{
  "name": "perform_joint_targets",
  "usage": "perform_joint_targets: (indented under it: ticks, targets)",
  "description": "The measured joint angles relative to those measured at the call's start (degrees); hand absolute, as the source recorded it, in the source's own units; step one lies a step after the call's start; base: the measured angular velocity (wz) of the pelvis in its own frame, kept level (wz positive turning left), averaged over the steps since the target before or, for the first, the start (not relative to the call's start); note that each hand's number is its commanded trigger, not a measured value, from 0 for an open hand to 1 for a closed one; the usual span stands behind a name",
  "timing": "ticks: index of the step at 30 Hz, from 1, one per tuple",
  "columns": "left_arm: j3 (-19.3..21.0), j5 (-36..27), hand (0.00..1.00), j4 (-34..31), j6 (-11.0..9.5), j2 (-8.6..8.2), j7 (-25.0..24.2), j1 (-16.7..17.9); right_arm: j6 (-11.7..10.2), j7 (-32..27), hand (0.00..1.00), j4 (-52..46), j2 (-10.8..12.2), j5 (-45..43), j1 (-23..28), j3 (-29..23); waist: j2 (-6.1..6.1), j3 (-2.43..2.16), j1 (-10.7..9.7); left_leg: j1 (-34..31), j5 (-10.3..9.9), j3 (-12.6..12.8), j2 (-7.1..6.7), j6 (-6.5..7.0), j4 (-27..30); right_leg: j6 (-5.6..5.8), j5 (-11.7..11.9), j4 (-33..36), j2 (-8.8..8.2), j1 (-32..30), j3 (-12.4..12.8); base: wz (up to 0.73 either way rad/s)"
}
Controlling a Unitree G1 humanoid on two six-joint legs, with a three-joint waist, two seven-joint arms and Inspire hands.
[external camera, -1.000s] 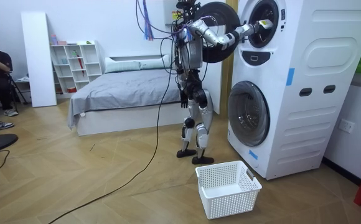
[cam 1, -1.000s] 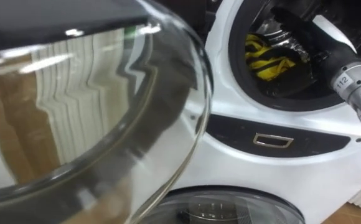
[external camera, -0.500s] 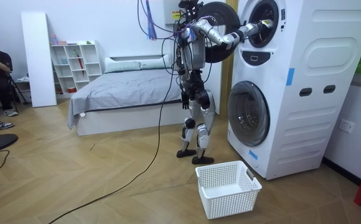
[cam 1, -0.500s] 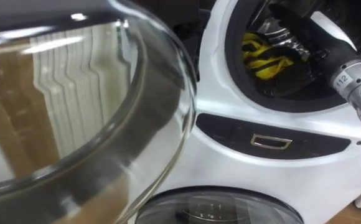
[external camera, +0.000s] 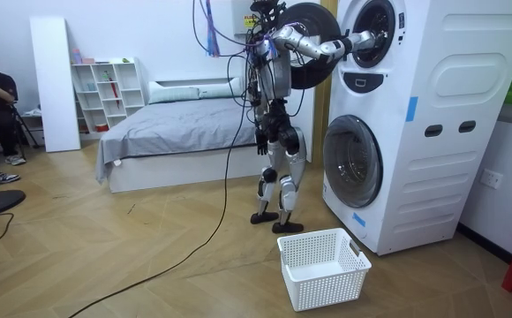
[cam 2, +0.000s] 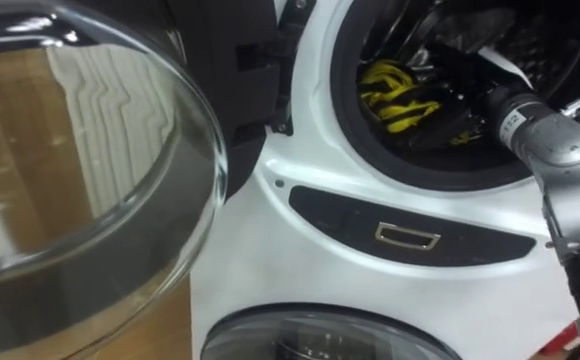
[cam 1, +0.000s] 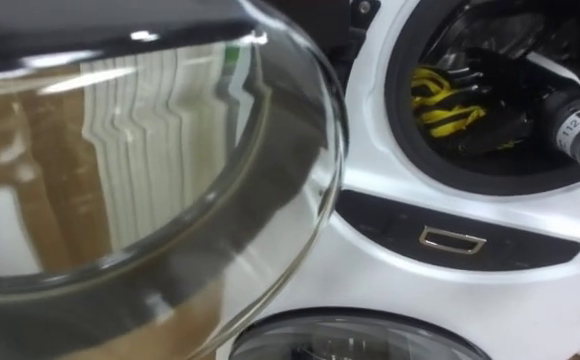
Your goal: Pick clothes from washing machine
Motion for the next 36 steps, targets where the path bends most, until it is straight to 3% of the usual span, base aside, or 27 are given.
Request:
perform_joint_targets:
  ticks: [3,7,19,24,32,33,34,35,36]
  targets:
    - [0.03,0.0,0.0,0.21,0.02,-0.02,0.03,0.06,0.01,0.11,0.0,1.35,-0.05,0.78,-0.29,0.0,0.52,0.27,0.13,0.71,0.0,-0.09,-0.02,0.0,-0.11,0.09,-0.19,0.01,-0.01,0.65,-0.02,0.01]
    - [1.0,0.06,0.0,0.4,0.42,-0.02,0.06,0.14,0.1,0.11,0.0,1.39,-0.2,0.74,-0.65,0.0,0.82,0.25,0.15,0.76,-0.02,-0.38,-0.08,-0.01,-0.15,0.1,-0.67,0.18,-0.04,0.71,-0.06,0.04]
    - [1.03,0.08,0.0,0.16,0.62,-0.04,-0.04,0.02,0.15,1.4,0.0,1.42,-0.6,-0.12,-0.92,0.03,0.42,-0.02,-0.01,0.77,0.0,-0.81,-0.1,-0.02,-0.42,0.11,-0.74,0.09,-0.04,0.71,-0.18,0.01]
    - [1.03,0.15,0.0,0.14,0.78,-0.13,-0.69,-0.82,0.3,4.84,0.0,5.48,-0.57,-3.34,-3.85,0.34,0.33,0.28,0.1,0.77,0.07,-1.45,-0.23,0.0,-0.36,0.12,-0.76,0.06,-0.37,1.0,-1.31,0.04]
    - [0.87,-0.07,0.0,0.92,2.43,0.18,-1.66,-1.82,3.55,11.4,0.0,12.04,-1.08,-7.77,-8.31,2.24,-0.44,0.59,0.53,0.97,0.1,-2.86,-0.58,0.01,-0.15,0.36,-1.05,-0.5,-0.45,1.57,-1.59,0.08]
    - [0.88,-0.06,0.0,0.96,2.77,0.28,-1.7,-1.76,3.96,11.95,0.04,12.59,-1.25,-7.72,-8.55,2.18,-0.59,0.67,0.55,0.93,0.1,-2.88,-0.58,0.01,-0.16,0.36,-1.03,-0.76,-0.4,1.66,-1.59,0.0]
    - [0.88,-0.06,0.0,1.01,3.0,0.48,-1.85,-1.74,4.45,12.52,0.38,13.13,-1.38,-7.56,-8.92,2.18,-0.7,0.74,0.64,0.92,0.1,-2.87,-0.57,0.01,-0.17,0.35,-1.01,-0.8,-0.38,1.66,-1.59,0.0]
    - [0.88,-0.06,0.0,1.01,3.04,0.57,-2.01,-1.75,4.74,12.76,0.59,13.35,-1.43,-7.54,-9.03,2.18,-0.76,0.76,0.75,0.94,0.09,-2.87,-0.56,0.02,-0.17,0.35,-1.01,-0.8,-0.37,1.66,-1.59,0.0]
    - [0.87,-0.1,0.0,1.03,3.1,0.65,-2.1,-1.91,5.25,13.19,1.0,13.62,-1.52,-7.42,-9.08,2.17,-0.83,0.78,1.0,0.94,0.09,-2.86,-0.55,0.01,-0.18,0.35,-1.01,-0.83,-0.34,1.69,-1.59,0.0]
